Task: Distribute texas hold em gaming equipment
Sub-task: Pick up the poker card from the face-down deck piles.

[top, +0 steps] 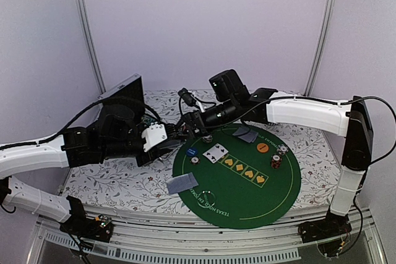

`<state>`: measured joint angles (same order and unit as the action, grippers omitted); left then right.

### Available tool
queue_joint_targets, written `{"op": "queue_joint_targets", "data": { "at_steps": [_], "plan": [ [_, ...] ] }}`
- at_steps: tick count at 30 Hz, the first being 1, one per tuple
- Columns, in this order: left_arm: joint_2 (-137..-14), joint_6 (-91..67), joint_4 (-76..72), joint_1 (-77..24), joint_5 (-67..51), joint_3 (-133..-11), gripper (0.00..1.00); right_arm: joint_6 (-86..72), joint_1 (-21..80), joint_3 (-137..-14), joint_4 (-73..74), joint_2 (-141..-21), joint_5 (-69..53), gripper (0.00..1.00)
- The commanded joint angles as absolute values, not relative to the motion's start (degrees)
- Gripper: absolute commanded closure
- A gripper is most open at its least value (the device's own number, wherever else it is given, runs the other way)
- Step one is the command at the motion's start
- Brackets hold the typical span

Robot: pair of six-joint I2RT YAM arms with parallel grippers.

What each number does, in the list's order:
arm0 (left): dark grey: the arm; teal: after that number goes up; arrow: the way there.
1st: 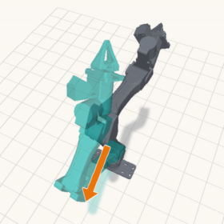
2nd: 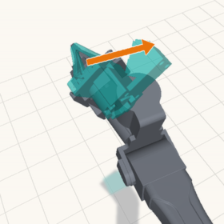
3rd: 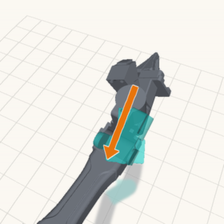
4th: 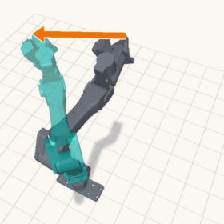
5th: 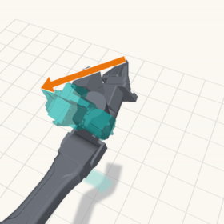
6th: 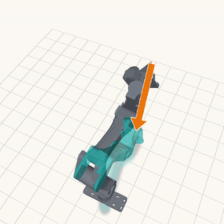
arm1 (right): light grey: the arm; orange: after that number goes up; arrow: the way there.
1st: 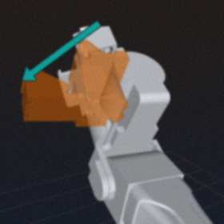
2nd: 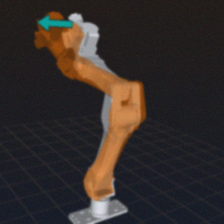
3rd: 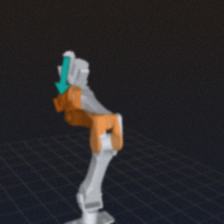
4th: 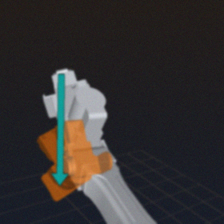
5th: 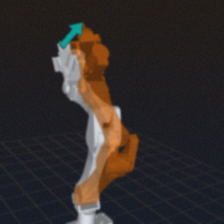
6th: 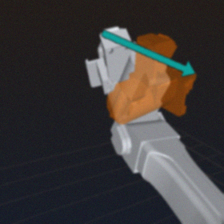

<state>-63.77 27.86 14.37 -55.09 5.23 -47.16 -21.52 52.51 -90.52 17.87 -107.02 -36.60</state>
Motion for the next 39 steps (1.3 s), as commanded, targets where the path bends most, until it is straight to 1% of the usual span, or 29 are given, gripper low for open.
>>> {"op": "queue_joint_targets", "data": {
  "at_steps": [1,7,14,20,28,30,36,39],
  "plan": [
    [-63.72,28.04,12.57,-54.49,5.19,-46.76,0.58,-18.91,51.8,-92.15,22.8,-105.85,-30.98,0.05],
    [-63.79,28.17,12.57,-54.54,5.13,-46.67,0.58,-18.04,50.98,-91.99,23.59,-103.93,-31.04,0.07],
    [-63.99,28.13,12.67,-54.46,5.03,-46.67,0.58,-17.23,51.1,-93.37,22.6,-103.35,-38.76,0.15],
    [-64.06,28.13,12.72,-54.47,4.7,-46.58,0.58,-16.75,51.09,-93.99,22.42,-101.68,-38.46,0.15],
    [-64.07,28.11,12.79,-54.42,4.49,-46.58,0.58,-17.16,51.13,-93.65,22.24,-99.82,-36.0,0.21],
    [-64.07,28.08,12.75,-54.43,4.48,-46.58,0.58,-17.44,51.2,-93.44,22.18,-99.95,-36.92,0.26],
    [-63.98,28.05,12.77,-54.48,4.39,-46.58,0.58,-18.79,51.36,-92.75,22.15,-100.96,-39.59,0.56],
    [-63.9,28.04,12.74,-54.42,4.29,-46.58,0.58,-19.11,51.54,-92.7,22.17,-101.16,-41.01,0.63]
  ]
}}
